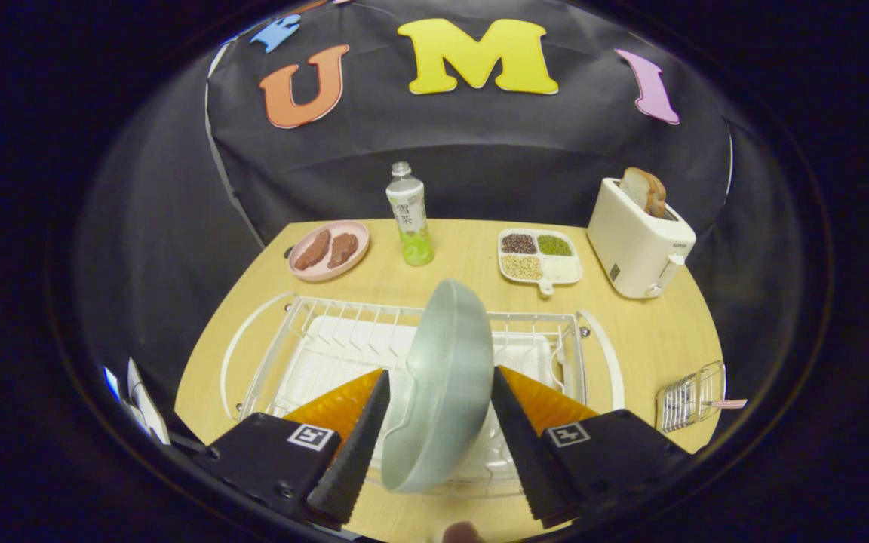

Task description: Take the plate from the dish rack, then take the spoon from the basket and place it into the plate.

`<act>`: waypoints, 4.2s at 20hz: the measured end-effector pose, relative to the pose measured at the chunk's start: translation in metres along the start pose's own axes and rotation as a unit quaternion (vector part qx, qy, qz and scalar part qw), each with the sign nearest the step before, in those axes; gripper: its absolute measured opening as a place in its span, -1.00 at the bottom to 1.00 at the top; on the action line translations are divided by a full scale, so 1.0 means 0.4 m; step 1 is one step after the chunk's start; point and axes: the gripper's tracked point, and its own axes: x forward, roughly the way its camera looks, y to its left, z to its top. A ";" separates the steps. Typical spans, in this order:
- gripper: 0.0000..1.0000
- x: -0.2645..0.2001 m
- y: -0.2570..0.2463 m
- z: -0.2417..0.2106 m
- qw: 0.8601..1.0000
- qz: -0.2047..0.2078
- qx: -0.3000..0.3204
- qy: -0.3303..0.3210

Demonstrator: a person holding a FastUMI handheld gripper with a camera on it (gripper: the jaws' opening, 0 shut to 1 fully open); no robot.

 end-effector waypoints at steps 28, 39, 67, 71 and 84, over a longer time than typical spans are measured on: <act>-0.37 -0.321 -0.143 -0.228 0.985 0.018 0.111 -0.131; -0.37 -0.185 -0.265 -0.603 0.967 0.077 0.234 -0.071; 0.74 -0.339 -0.575 -0.514 0.946 -0.080 0.087 -0.302; 1.00 -0.426 -0.717 -0.489 0.920 -0.131 0.067 -0.363; 0.95 -0.111 -0.963 -0.336 0.946 -0.074 0.101 -0.298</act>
